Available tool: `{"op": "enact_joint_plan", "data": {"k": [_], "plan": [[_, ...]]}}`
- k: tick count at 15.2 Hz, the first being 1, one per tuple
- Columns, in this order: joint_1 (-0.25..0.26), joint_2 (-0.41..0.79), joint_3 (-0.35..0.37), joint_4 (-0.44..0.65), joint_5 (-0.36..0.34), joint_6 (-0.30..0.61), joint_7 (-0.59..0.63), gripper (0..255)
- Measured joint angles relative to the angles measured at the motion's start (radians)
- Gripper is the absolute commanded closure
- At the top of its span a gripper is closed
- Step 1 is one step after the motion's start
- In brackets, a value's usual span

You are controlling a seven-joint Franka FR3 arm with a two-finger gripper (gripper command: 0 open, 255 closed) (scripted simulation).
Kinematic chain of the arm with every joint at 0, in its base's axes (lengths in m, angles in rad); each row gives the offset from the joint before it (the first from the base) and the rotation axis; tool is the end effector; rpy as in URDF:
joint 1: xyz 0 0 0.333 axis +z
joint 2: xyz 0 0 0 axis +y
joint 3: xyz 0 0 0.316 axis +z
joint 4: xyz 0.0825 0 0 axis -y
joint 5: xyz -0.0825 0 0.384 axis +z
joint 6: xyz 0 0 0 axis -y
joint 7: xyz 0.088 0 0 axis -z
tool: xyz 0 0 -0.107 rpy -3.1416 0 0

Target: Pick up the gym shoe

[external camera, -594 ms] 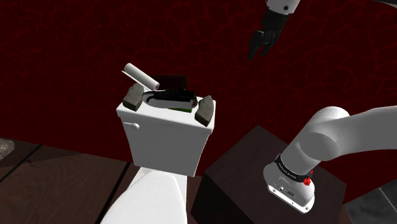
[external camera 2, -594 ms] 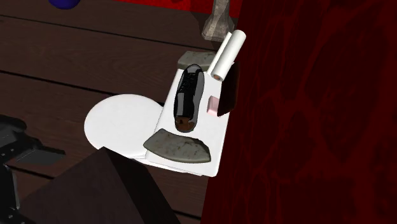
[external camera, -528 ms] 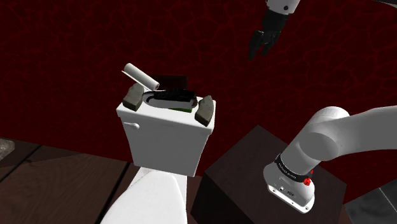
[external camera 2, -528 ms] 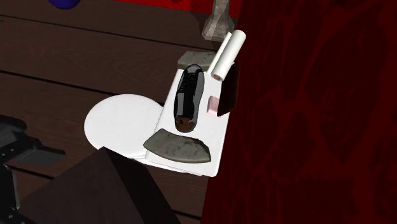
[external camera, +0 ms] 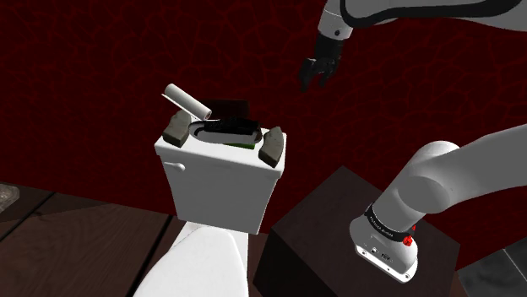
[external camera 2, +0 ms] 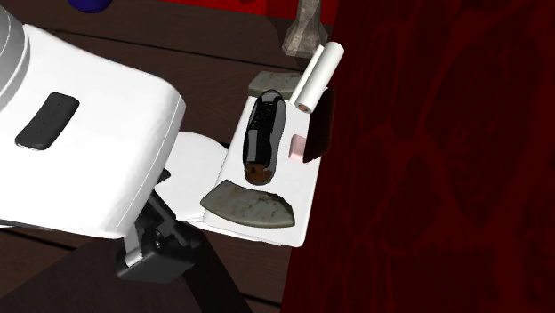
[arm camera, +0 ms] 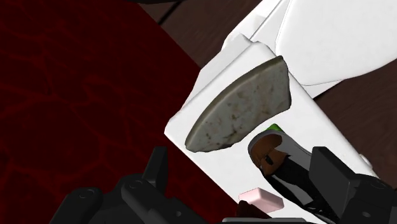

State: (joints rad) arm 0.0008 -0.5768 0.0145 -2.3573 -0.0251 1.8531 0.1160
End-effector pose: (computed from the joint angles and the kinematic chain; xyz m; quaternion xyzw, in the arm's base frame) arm 0.3851 0.0047 0.5433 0.9980 -0.0483 0.0372 0.0138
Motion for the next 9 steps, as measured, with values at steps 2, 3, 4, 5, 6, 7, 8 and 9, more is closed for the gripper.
{"op": "enact_joint_plan", "data": {"k": [2,3,4,5,6,7,8,9], "plan": [[0.002,0.067,0.014,0.007,0.003,0.056,0.024,0],[0.003,0.104,0.02,0.018,0.004,0.08,0.036,0],[0.005,0.14,0.028,0.027,0.005,0.105,0.049,0],[0.004,0.178,0.032,0.043,0.003,0.126,0.058,0],[0.007,0.206,0.041,0.041,0.004,0.152,0.074,0],[0.008,0.241,0.048,0.06,0.003,0.168,0.087,0],[0.008,0.275,0.053,0.064,0.001,0.194,0.098,0],[0.009,0.31,0.058,0.082,-0.001,0.209,0.111,0]]}}
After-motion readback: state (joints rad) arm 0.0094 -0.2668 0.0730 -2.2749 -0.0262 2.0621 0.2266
